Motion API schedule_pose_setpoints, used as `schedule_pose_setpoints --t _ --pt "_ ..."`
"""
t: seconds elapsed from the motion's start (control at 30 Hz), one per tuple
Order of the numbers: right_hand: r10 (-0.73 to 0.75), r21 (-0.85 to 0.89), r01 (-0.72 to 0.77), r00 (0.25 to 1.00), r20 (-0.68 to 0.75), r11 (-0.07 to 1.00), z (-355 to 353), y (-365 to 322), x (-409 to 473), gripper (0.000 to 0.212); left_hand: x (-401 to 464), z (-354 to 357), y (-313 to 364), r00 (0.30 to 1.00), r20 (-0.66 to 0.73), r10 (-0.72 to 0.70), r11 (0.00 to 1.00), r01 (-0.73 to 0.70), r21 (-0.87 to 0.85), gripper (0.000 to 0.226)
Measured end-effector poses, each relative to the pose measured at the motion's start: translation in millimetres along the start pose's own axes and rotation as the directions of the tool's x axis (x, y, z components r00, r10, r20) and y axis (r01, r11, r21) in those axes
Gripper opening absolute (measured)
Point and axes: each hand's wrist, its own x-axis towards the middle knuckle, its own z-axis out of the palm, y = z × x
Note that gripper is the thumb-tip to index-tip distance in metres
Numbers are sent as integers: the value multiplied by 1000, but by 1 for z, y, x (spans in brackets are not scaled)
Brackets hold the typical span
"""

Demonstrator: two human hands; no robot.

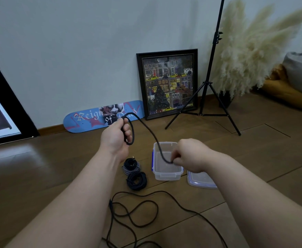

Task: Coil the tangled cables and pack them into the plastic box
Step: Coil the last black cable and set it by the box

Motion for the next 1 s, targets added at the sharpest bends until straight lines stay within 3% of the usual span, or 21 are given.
schedule_pose_setpoints --t 0.07,0.1,0.13,0.2,0.27,0.3,0.4,0.5,0.63,0.9,1.0 --pt "-165 249 129 978 131 960 -12 -6 -9 13 -3 2 -3 999 51 10 997 -13 74 31" --pt "-234 433 149 961 149 889 -19 -10 -14 12 -5 4 -4 996 84 1 996 -9 93 31" --pt "-296 613 159 947 129 774 -25 -13 -18 15 -8 6 -5 992 123 -13 995 1 97 31" --pt "-330 898 149 944 -5 413 -29 -15 -18 19 -14 11 -7 978 203 -48 996 33 78 31" --pt "-224 990 125 969 -108 68 -27 -14 -12 18 -20 17 -8 964 257 -73 996 56 72 30" --pt "-174 992 119 977 -124 -36 -25 -14 -9 17 -22 20 -10 957 279 -79 996 61 70 29" --pt "-120 977 99 985 -122 -188 -21 -18 -4 16 -25 26 -15 935 340 -103 994 83 73 25" --pt "-101 972 78 990 -103 -222 -21 -21 -3 18 -27 29 -18 928 352 -121 992 104 67 30" --pt "-5 991 93 996 -94 -94 -19 -22 -1 14 -27 28 -18 927 354 -126 991 106 76 28" --pt "205 957 280 944 -258 -82 -21 -25 -1 17 -33 31 -17 901 388 -195 979 151 139 31" --pt "300 932 357 884 -360 68 -17 -24 1 8 -34 33 -17 885 384 -264 963 221 152 33"
